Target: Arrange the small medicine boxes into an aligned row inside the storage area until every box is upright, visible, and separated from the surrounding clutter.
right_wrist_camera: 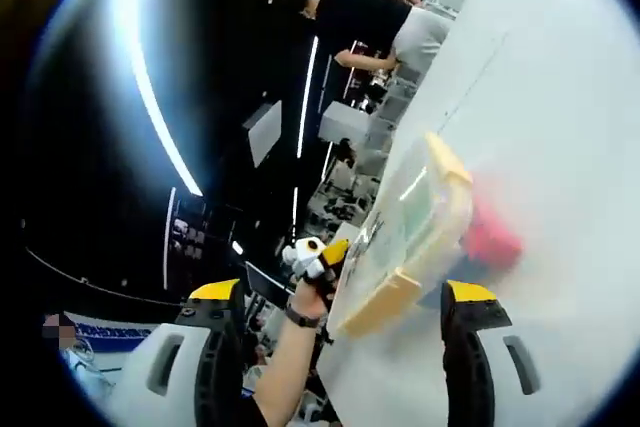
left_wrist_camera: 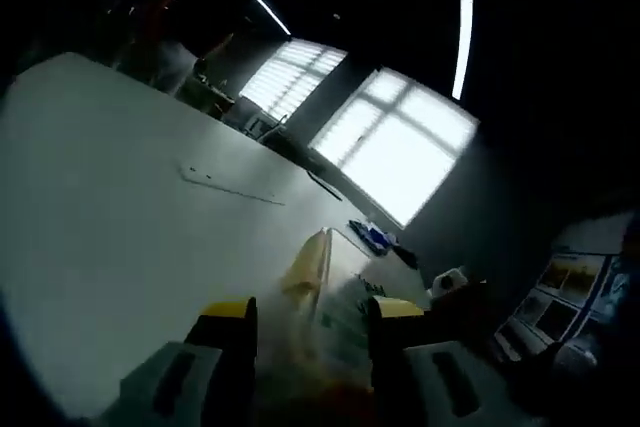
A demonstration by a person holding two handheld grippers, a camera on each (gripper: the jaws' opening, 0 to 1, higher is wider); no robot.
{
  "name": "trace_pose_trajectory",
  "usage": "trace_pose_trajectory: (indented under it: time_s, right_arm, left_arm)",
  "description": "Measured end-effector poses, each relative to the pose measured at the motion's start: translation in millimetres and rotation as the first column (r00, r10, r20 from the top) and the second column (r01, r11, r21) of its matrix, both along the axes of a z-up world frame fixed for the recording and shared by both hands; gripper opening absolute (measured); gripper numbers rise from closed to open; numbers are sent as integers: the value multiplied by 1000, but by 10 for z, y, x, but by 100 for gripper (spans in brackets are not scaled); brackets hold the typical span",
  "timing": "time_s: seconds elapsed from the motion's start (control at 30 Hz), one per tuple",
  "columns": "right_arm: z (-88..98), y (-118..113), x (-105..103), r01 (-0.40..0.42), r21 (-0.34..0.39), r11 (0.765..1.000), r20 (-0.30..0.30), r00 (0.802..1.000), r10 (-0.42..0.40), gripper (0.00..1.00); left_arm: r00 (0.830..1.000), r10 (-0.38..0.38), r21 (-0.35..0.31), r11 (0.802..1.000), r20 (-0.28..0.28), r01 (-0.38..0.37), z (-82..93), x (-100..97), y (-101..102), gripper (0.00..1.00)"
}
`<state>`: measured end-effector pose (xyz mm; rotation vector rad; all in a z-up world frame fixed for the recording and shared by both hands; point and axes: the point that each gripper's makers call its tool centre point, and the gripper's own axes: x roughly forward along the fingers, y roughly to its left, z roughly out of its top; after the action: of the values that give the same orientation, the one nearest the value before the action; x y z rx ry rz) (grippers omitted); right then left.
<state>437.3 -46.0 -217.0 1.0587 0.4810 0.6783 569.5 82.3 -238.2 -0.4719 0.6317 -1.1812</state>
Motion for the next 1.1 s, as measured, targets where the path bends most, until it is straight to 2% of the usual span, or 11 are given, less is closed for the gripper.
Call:
trace_pose_trajectory:
  time_s: [0.07,0.1,0.13,0.17,0.23,0.33,0.43,0.63,0.8,0.9,1.1]
  right_arm:
    - [-77,44,35,-21,-52,998,-5,1000,21,59]
    - [-160,52,27,-33,-89,995,-43,999,29,53]
    - [-204,12,65,-28,-129,991,-48,999,22,44]
    - [-233,0,81,-26,-150,988,-47,999,19,40]
    - [-246,-54,138,-9,-142,990,-51,999,1,34]
    - [-221,-129,206,21,-119,993,-55,998,-28,35]
    - [-231,-214,310,56,-173,983,-45,997,-65,32]
    - [-287,-344,493,38,-221,975,-63,997,-53,25]
    - [-278,-378,592,15,-218,976,-70,997,-32,25]
    - [-273,-381,686,-12,-236,972,-70,998,-5,26]
    - [-251,-347,788,-50,-272,961,-60,998,35,24]
  left_arm:
    - [1000,7,2,1000,12,-7,-10,-15,-24,35]
    - [1000,12,5,1000,27,-12,-7,-6,-13,34]
    - [1000,22,2,1000,22,-22,-4,8,-8,34]
    - [999,34,0,999,5,-34,-7,12,-6,33]
    - [999,36,2,999,-13,-36,-15,0,-4,32]
    - [998,23,3,1000,-54,-22,-17,-185,-13,30]
    - [998,10,25,1000,-57,-9,7,-340,-21,29]
    - [998,70,78,994,1,-70,27,-575,1,28]
    - [987,147,86,985,62,-152,45,-799,46,28]
    - [979,179,106,976,99,-190,53,-823,107,28]
    - [972,197,134,968,128,-214,51,-945,141,28]
